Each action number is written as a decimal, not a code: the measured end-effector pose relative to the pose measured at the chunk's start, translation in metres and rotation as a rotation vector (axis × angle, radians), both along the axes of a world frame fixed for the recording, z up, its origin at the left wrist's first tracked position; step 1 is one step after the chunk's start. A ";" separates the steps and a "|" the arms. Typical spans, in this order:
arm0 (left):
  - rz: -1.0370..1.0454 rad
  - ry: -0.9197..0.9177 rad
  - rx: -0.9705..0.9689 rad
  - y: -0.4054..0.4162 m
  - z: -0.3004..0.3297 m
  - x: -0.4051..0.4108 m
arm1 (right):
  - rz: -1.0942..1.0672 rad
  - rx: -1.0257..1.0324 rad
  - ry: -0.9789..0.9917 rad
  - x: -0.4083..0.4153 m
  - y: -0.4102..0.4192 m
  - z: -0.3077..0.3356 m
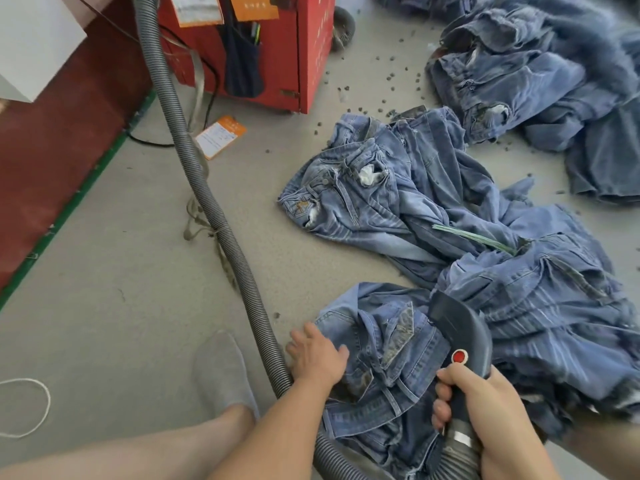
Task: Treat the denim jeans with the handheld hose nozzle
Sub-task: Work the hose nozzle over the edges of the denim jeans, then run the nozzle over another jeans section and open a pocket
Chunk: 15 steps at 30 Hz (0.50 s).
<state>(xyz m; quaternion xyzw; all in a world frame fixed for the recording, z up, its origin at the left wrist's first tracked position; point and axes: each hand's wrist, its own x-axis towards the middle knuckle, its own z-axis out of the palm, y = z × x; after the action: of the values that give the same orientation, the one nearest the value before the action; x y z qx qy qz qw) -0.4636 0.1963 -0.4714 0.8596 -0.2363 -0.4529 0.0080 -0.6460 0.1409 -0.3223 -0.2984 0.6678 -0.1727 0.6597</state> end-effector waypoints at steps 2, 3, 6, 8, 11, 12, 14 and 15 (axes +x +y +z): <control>0.253 0.058 -0.004 -0.004 -0.007 0.006 | 0.027 0.015 0.016 -0.001 0.005 -0.004; 0.313 0.103 0.002 -0.004 -0.013 0.011 | 0.041 0.013 0.025 -0.001 0.007 -0.006; 0.370 0.154 -0.038 0.002 -0.027 0.028 | 0.074 -0.002 0.026 0.001 0.011 -0.009; 0.590 0.266 -0.137 0.006 -0.033 0.041 | 0.063 -0.017 0.012 0.002 0.008 -0.007; 0.986 0.638 -0.180 -0.001 -0.029 0.062 | 0.069 -0.039 -0.031 0.004 0.002 0.005; 1.010 0.714 -0.190 -0.007 -0.024 0.069 | 0.078 -0.048 -0.048 0.004 -0.001 0.010; 1.045 0.732 -0.245 -0.017 -0.019 0.086 | 0.095 -0.068 -0.082 0.004 -0.005 0.020; 1.095 0.749 -0.295 -0.021 -0.016 0.093 | 0.116 -0.068 -0.104 0.007 -0.006 0.024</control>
<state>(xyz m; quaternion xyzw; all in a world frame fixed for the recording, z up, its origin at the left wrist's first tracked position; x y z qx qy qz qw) -0.3706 0.1748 -0.4875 0.6305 0.1924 -0.6136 0.4346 -0.6394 0.1352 -0.2986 -0.3495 0.6078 -0.1720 0.6920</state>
